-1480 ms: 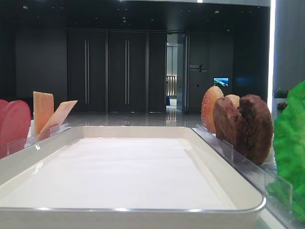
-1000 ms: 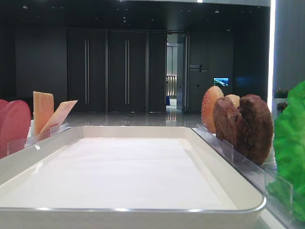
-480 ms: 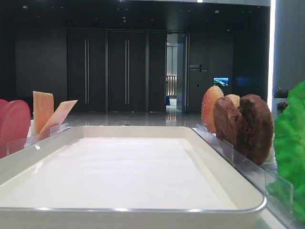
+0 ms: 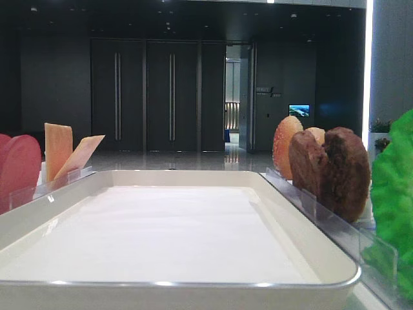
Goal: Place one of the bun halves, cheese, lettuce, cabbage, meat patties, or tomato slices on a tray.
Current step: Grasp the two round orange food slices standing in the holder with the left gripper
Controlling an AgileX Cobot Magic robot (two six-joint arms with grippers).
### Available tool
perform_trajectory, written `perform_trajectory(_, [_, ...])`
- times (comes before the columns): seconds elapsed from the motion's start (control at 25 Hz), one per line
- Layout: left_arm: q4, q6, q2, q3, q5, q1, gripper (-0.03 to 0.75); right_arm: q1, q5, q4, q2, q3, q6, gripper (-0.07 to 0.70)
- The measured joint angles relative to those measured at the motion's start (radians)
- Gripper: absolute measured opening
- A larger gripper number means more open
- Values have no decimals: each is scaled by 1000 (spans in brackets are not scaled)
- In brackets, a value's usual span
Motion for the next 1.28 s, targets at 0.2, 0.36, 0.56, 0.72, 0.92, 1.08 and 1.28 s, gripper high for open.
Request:
perform_trajectory(0.2, [-1,8,111,-24,3,0,636,0,0,0,0,0,0,581])
perform_trajectory(0.36, [-2,19,183,-48,16,0,636,0,0,0,0,0,0,581])
perform_trajectory(0.56, [-4,20,257,-95,27,0,636,0,0,0,0,0,0,581])
perform_trajectory(0.72, [-27,21,285,-115,27,0,636,0,0,0,0,0,0,581])
perform_trajectory(0.92, [-58,27,292,-116,41,0,636,0,0,0,0,0,0,581])
perform_trajectory(1.08, [-58,18,292,-116,47,0,636,0,0,0,0,0,0,581])
perform_trajectory(1.28, [-44,-85,292,-129,48,-72,636,0,0,0,0,0,0,581])
